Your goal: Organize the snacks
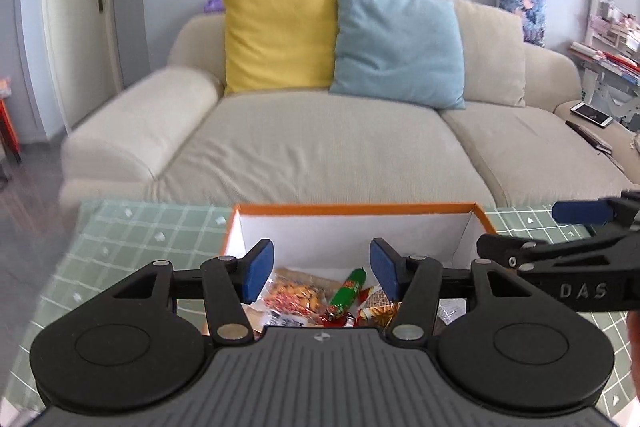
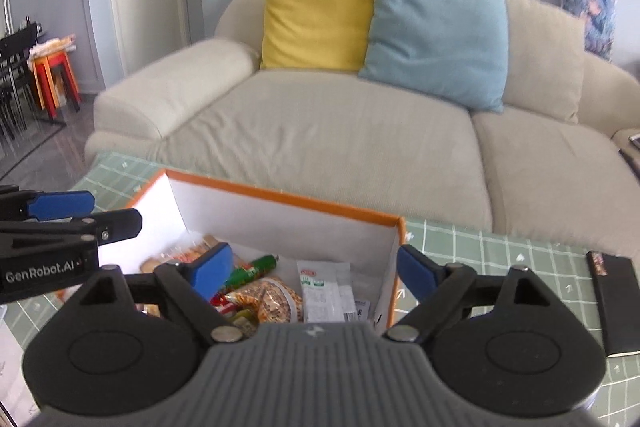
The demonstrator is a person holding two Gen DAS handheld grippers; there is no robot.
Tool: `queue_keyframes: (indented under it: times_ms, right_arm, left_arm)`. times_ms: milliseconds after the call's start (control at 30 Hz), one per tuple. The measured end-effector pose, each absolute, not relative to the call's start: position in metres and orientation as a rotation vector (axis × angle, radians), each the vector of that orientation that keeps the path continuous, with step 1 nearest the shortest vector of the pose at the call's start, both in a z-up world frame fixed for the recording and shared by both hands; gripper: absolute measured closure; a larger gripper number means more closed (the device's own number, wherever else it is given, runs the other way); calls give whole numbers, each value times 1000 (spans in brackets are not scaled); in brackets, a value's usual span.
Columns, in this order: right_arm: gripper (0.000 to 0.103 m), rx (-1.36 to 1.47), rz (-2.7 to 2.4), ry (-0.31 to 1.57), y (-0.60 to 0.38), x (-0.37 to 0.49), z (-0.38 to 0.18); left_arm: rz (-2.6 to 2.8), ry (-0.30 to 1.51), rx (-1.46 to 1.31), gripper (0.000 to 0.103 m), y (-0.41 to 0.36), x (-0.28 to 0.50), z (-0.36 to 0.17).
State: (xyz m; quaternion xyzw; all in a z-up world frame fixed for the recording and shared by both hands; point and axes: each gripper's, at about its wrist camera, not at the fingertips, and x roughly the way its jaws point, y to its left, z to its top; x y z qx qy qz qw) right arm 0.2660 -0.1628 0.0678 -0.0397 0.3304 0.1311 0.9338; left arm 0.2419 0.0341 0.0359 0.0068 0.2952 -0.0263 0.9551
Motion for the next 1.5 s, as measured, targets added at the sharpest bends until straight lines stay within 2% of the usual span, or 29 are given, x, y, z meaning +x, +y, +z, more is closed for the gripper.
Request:
queue_keyframes:
  times_ms: [267,500,600,767,1033,1500]
  right_arm:
    - [15,-62,259,634,-165,207,100]
    - [10,-106,236,602,-164,156,106]
    - [9,-119,231,585,-161,139,105]
    - [8,-90,202,607,-160,119,95]
    - [8,-54,186,688,-160,116,67]
    - [8,-47,159,710,-163,117,50]
  left_arm:
    - [7,536,58,38,34,188,58]
    - [40,511,53,38,43,152,60]
    - [51,510,84,26,42,141,54]
    - [61,531,144,21,39,129,41]
    - [39,617,144,22,33,129,10]
    - [34,640,124,22,28,123,5]
